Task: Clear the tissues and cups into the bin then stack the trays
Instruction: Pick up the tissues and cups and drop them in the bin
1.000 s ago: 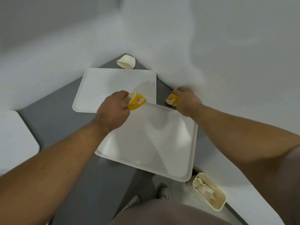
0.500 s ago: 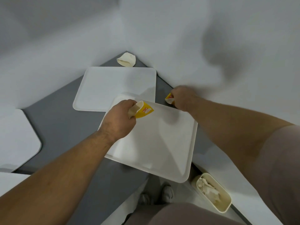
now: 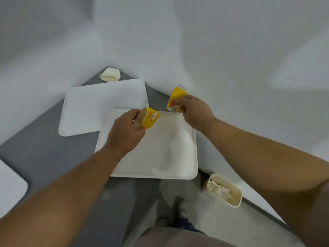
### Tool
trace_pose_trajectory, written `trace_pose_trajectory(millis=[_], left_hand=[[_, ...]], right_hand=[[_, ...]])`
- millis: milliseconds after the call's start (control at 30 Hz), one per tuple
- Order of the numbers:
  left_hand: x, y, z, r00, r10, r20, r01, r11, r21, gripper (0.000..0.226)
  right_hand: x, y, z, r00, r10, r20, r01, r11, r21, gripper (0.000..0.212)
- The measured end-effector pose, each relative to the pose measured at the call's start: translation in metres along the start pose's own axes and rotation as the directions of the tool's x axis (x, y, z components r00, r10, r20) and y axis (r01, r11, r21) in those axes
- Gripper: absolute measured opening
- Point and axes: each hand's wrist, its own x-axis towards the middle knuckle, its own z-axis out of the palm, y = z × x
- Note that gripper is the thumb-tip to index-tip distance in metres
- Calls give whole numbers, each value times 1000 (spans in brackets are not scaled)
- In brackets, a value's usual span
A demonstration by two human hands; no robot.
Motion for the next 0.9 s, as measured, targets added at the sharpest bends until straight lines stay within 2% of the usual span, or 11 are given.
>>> trace_pose_trajectory(millis=[200,433,600,700,900], left_hand=[[-2,30,36,999,40,19,-38,993,-109,46],[-16,95,110,988,91,126,-70,985,-159,42],[-42,138,180,974,151,169,-129,983,-133,36],[-64,153,234,961,161,226,-144,985,-92,35],[-115,143,352,910,-38,412,44,999,-6,37]], right_hand=[[-80,20,-28,979,145,-144,-130,986,104,34],[-191,90,-31,890,429,-151,-412,901,132,23],[-275,151,-10,788,605,-113,-581,792,187,21],[-316,185,14,757,652,-42,-632,748,202,19],[-382,250,70,655,745,130,-753,628,195,16]])
